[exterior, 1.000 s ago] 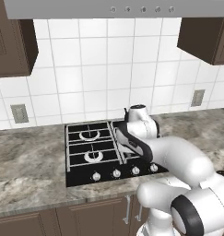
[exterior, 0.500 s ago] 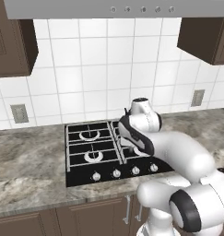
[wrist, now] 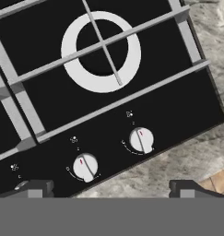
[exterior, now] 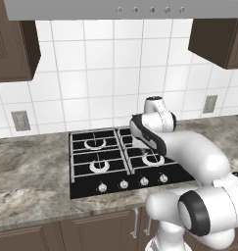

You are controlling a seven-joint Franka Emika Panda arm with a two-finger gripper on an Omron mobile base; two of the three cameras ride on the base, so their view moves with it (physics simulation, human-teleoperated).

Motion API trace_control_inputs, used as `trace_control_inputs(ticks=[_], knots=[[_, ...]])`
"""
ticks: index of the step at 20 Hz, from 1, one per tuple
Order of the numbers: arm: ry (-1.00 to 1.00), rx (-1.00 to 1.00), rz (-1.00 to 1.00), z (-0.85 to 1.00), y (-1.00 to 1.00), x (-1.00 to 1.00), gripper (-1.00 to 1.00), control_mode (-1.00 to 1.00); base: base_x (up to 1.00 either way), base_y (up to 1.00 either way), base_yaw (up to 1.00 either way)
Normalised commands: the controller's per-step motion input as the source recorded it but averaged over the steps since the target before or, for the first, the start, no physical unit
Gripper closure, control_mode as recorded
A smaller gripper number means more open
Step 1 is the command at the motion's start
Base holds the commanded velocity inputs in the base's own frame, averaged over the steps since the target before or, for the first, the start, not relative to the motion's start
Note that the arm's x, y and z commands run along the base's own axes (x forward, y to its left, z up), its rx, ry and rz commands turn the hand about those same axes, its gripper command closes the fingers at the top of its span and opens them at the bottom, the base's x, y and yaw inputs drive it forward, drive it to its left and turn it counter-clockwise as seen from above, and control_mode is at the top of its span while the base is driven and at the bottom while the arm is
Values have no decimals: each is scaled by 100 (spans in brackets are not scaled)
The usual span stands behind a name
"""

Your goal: The kettle is done boiling. Turn off the stove, then wait for 300 timesteps before moving the kettle to the dining table.

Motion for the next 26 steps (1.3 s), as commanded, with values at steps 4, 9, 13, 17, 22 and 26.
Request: trace_control_inputs(ticks=[4,9,13,17,22,26], knots=[[0,0,0,27,-20,18,-100,-100,0,0,0],[0,0,0,23,-24,21,-100,-100,0,0,0],[0,0,1,15,-31,24,-100,-100,0,0,0],[-1,0,2,11,-31,24,-100,-100,0,0,0],[-8,0,2,4,-25,16,-100,-100,0,0,0],[-14,0,2,0,-20,13,-100,-100,0,0,0]])
